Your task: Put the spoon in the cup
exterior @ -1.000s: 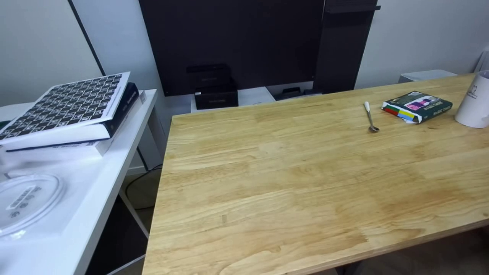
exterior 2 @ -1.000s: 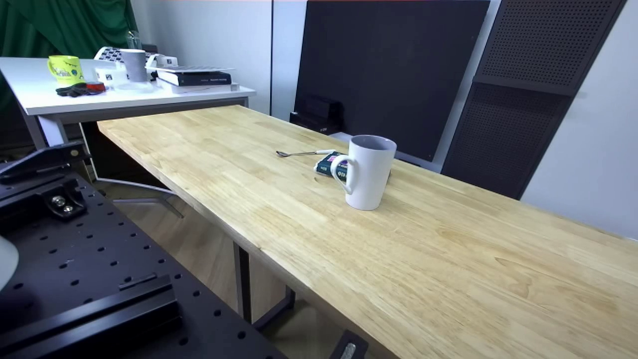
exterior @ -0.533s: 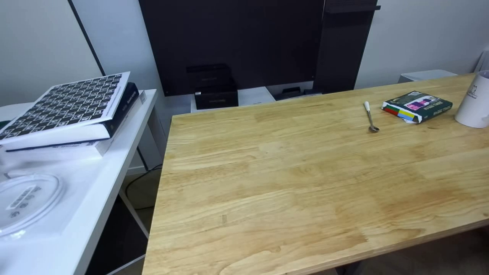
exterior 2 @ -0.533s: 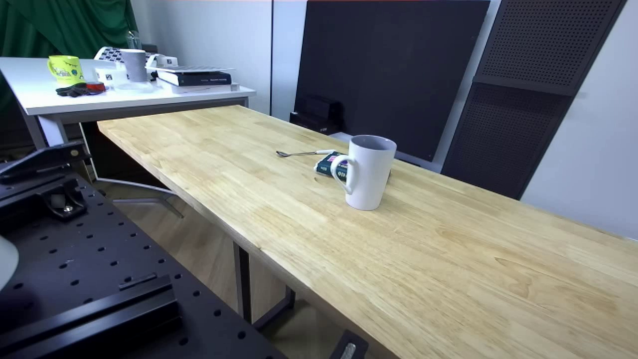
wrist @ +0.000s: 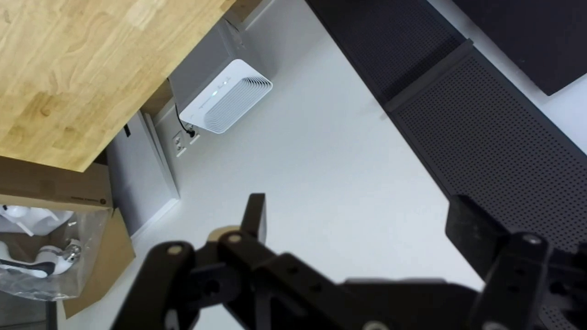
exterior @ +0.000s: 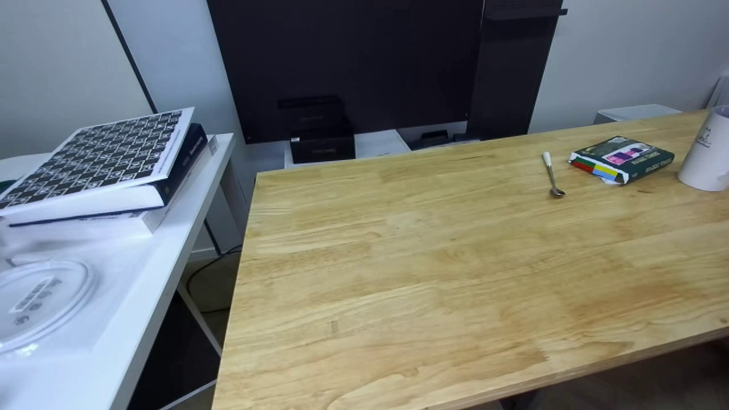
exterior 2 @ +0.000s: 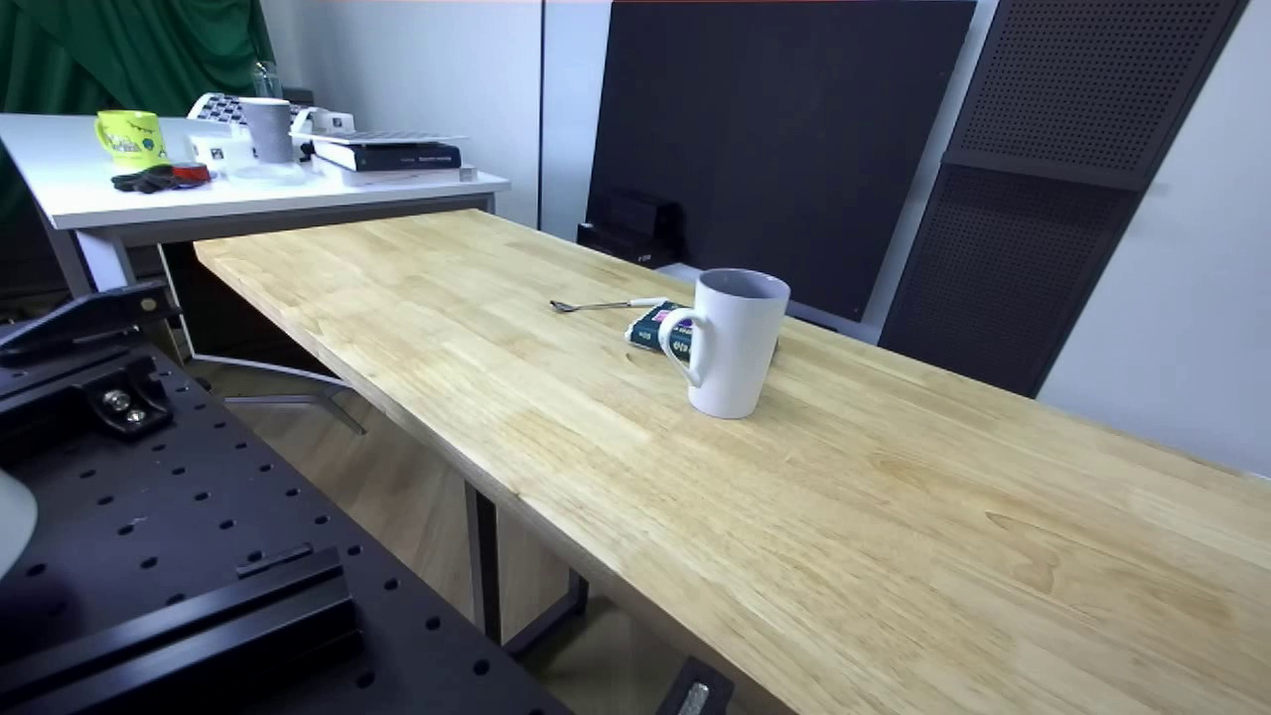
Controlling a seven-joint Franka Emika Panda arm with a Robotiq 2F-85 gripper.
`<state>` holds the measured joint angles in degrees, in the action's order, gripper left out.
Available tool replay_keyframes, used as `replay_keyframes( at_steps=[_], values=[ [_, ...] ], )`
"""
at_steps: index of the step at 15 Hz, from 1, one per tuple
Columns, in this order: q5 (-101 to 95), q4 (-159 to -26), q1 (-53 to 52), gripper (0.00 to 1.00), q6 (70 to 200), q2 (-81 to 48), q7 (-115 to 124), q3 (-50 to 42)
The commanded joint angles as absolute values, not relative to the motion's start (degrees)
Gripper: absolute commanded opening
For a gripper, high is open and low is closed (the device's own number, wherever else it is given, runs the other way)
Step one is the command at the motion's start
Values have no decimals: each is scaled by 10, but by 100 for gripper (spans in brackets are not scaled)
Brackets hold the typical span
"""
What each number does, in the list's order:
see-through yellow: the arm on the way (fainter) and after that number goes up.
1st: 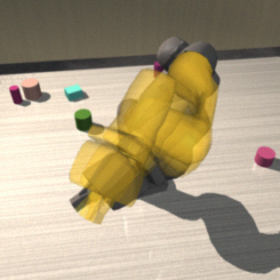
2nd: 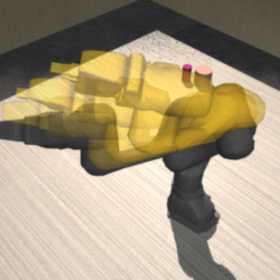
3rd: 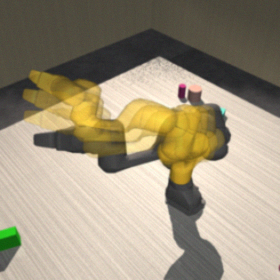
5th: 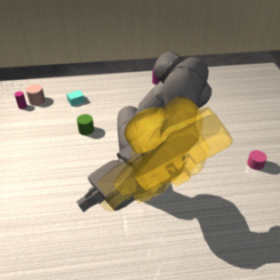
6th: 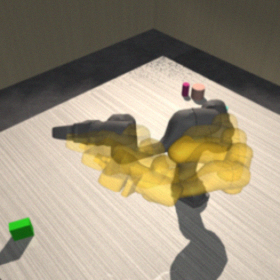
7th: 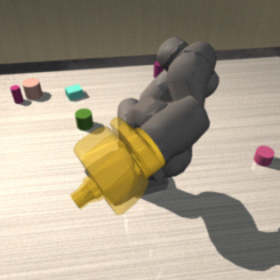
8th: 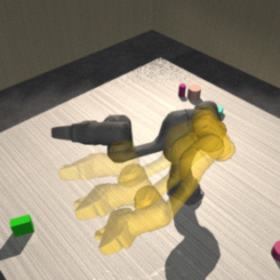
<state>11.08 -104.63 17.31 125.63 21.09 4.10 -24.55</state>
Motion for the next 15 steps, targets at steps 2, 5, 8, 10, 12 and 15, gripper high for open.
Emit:
replay_keyframes(
  at_steps=[2, 5, 8, 10, 12, 15],
  values=[
    [92, -996, 158, 100, 1236, 162, 88, -185],
    [67, -1029, 142, 100, 1231, 183, 106, -132],
    [54, -1078, 123, 100, 1214, 230, 121, -86],
    [55, -1102, 110, 100, 1201, 256, 129, -62],
    [60, -1175, 98, 100, 1204, 315, 135, -40],
    [66, -1275, 87, 100, 1196, 401, 128, -22]
  ],
)
